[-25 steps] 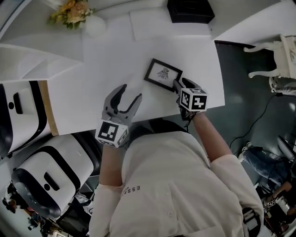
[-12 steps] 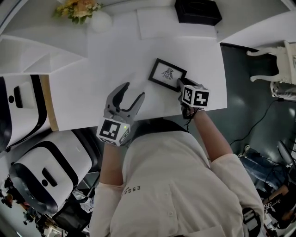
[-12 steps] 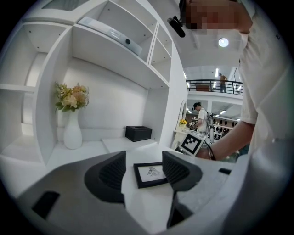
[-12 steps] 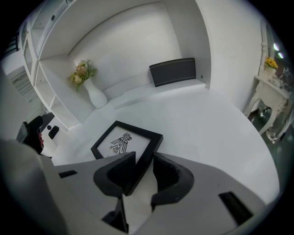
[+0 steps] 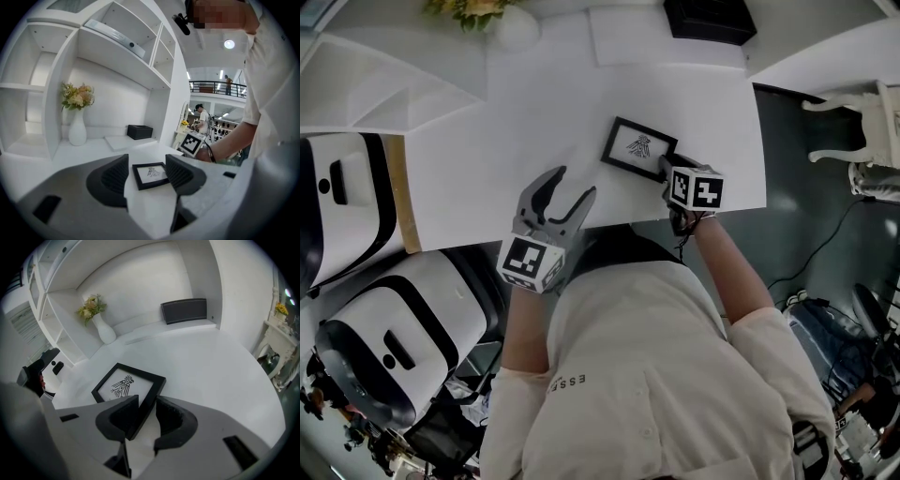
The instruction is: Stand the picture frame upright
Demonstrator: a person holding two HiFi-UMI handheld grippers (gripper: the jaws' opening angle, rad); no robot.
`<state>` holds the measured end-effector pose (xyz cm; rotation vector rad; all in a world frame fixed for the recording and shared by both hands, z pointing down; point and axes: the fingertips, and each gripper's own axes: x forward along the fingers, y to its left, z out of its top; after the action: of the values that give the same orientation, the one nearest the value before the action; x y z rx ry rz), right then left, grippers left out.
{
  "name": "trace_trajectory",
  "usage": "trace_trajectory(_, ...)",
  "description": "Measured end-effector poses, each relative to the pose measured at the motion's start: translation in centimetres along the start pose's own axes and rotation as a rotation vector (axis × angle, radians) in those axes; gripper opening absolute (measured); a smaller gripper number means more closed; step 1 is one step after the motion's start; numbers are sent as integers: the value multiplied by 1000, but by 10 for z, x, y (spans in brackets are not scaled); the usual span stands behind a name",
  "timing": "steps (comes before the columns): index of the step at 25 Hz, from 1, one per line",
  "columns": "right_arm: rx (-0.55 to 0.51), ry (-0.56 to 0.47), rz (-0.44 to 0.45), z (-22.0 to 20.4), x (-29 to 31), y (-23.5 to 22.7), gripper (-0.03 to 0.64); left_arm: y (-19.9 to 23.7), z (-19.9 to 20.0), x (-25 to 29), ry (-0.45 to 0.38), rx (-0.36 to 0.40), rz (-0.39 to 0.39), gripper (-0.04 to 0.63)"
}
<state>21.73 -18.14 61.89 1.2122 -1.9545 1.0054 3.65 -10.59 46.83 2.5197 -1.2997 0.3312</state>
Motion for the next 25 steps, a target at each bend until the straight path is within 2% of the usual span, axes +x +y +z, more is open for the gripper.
trace_trajectory(12, -157, 36, 34, -21, -2, 40, 118, -11, -21, -37, 31, -1, -32, 232)
trace_trajectory(25, -250, 73, 100, -51, -5, 91, 112, -11, -68, -75, 100, -67, -36, 230)
